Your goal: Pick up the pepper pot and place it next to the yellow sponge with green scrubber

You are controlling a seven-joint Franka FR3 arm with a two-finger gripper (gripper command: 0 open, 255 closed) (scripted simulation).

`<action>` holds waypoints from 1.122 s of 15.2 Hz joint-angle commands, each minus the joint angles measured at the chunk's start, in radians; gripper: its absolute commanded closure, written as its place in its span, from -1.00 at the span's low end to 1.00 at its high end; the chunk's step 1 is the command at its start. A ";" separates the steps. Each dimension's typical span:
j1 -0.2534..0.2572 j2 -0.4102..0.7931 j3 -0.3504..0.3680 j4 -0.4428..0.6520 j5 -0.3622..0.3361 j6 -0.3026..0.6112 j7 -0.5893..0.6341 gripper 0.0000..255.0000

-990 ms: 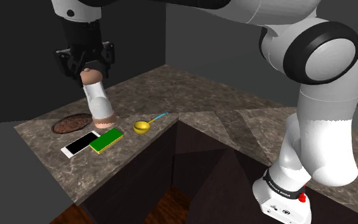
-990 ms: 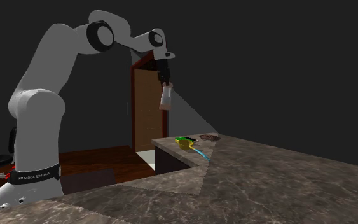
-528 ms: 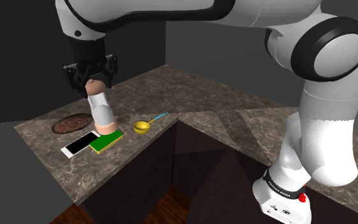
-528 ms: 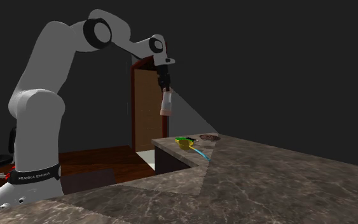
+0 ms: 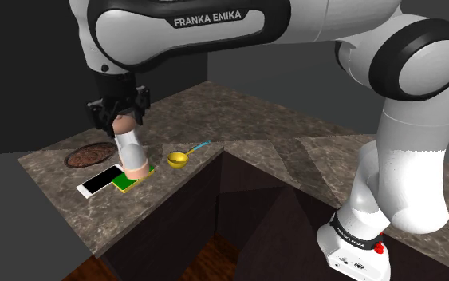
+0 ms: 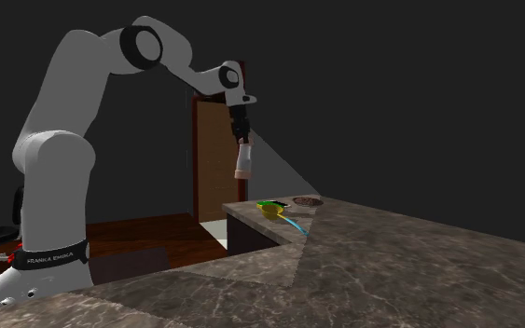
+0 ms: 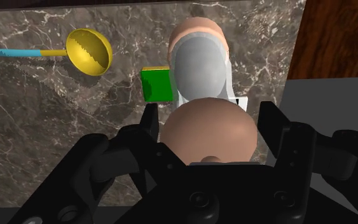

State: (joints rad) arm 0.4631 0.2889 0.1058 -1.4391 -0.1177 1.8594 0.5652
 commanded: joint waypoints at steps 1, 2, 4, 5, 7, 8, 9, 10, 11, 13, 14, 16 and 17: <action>0.000 -0.002 0.000 -0.030 -0.001 0.028 0.004 1.00; 0.000 -0.003 0.000 -0.044 -0.001 0.042 0.005 1.00; -0.001 -0.003 0.000 -0.070 -0.002 0.068 0.007 1.00; -0.001 -0.002 -0.001 -0.083 -0.003 0.082 0.009 1.00; -0.002 -0.001 -0.001 -0.108 -0.004 0.108 0.011 1.00; -0.002 0.000 -0.001 -0.120 -0.005 0.121 0.012 1.00; -0.002 0.002 -0.001 -0.132 -0.005 0.133 0.014 1.00; -0.002 0.003 -0.002 -0.143 -0.006 0.146 0.015 1.00; -0.002 0.005 -0.002 -0.154 -0.007 0.159 0.016 1.00; -0.003 0.009 -0.003 -0.175 -0.008 0.184 0.019 1.00; -0.003 0.012 -0.003 -0.185 -0.009 0.196 0.020 1.00; -0.003 0.017 -0.003 -0.204 -0.011 0.221 0.023 1.00; -0.003 0.020 -0.004 -0.214 -0.012 0.233 0.024 1.00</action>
State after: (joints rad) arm 0.4601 0.3066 0.1021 -1.6436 -0.1291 2.0805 0.5877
